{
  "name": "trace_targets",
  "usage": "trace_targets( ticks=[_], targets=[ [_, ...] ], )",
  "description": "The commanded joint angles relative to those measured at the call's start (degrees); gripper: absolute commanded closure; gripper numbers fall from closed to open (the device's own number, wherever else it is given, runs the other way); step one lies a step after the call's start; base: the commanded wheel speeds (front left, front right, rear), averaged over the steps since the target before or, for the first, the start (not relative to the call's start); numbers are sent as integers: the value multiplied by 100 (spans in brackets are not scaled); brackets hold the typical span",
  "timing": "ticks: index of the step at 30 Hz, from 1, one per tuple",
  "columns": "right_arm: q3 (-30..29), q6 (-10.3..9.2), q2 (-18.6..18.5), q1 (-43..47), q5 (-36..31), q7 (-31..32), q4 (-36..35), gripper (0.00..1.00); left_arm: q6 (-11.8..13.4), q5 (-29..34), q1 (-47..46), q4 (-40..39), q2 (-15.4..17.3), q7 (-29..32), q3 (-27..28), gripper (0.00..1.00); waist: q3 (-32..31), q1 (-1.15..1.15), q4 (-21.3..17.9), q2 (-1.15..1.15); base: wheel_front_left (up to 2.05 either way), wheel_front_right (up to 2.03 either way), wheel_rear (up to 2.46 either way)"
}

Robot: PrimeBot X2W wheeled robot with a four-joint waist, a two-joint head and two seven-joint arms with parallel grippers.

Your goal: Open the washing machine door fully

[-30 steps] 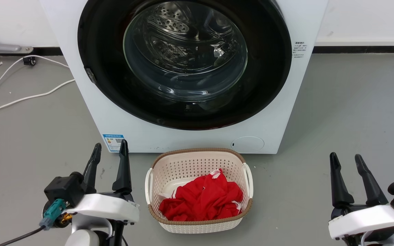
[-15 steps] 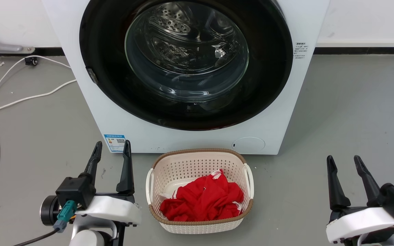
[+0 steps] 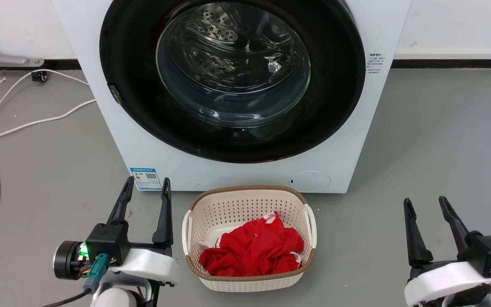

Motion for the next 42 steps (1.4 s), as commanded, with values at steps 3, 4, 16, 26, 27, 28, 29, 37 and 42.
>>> trace_targets(
  ticks=[3, 4, 16, 26, 27, 28, 29, 37, 42],
  targets=[
    [24, -2, 0, 37, -195, -64, -69, 0, 35, 198, -85, 0, 26, -71, -29, 0, -2, 0, 4, 0, 0, 0, 0],
    [26, -2, 0, 42, -232, -76, -72, 0, 42, 234, -80, 5, 24, -82, -37, 0, -4, 0, 5, 0, 0, 0, 0],
    [34, -3, 1, 48, -483, -150, -41, 0, 62, 466, -39, 58, -23, -168, -34, 0, -12, 0, 10, 0, 0, 0, 0],
    [10, -3, 2, 27, -382, -138, 52, 0, 25, 397, -23, 111, -75, -163, 24, 0, -21, 0, 30, 0, 0, 0, 0],
    [8, -3, 2, 23, -359, -132, 60, 0, 20, 400, -24, 114, -80, -163, 26, 0, -20, 0, 32, 0, 0, 0, 0],
    [10, -3, 2, 15, -347, -132, 66, 0, 16, 402, -25, 119, -83, -163, 29, 0, -19, 0, 32, 0, 0, 0, 0],
    [8, -3, 2, 10, -316, -124, 78, 0, 13, 404, -28, 123, -86, -163, 31, 0, -18, 0, 33, 0, 0, 0, 0],
    [3, -3, 2, -24, -72, -149, 170, 100, -9, 404, -62, 156, -115, -163, 47, 0, -26, 0, 53, 0, 0, 0, 0],
    [34, -3, 3, -34, 320, -181, 256, 100, -9, 405, -58, 171, -129, -163, 61, 0, -43, 0, 55, 0, 0, 0, 0]
  ],
)
